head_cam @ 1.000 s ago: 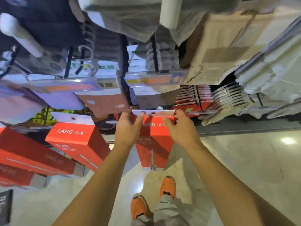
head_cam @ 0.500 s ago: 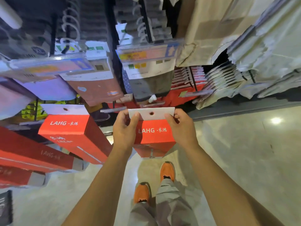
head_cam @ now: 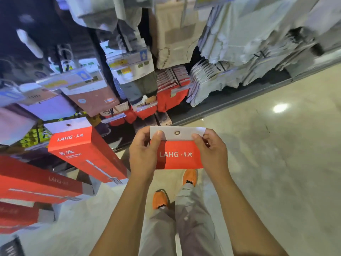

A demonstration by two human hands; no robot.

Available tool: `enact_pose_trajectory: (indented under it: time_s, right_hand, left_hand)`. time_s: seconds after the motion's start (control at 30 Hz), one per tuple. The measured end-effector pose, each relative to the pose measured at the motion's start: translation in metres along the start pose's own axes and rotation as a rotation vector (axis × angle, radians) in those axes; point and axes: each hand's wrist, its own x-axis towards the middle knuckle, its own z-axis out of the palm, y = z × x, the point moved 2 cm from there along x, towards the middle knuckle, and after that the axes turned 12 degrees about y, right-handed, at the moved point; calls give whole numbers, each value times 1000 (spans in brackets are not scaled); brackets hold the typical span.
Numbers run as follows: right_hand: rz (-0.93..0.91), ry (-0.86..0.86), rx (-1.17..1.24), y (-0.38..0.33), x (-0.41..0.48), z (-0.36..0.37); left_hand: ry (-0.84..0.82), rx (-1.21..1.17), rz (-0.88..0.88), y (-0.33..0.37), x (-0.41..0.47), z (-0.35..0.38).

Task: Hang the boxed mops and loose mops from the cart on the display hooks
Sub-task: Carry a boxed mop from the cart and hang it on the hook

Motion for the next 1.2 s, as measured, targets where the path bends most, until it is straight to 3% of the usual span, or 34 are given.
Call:
enact_pose_trajectory:
  time_s: [0.33,0.63,0.9,1.2]
  right_hand:
    - [-94,288,215,-106,-51,-182]
    - [-235,513,288,-161,-92,-389]
    - [-289,730,390,-154,-136,-568]
    - [-269,950,426,-93,-189,-737]
  left_hand:
    - [-374,39,269,173,-106,54]
    - [-680,-68,469,294,-274,141]
    - [-806,-88,580,335,-439,222]
    - [-1044,-140,565,316,-612,323]
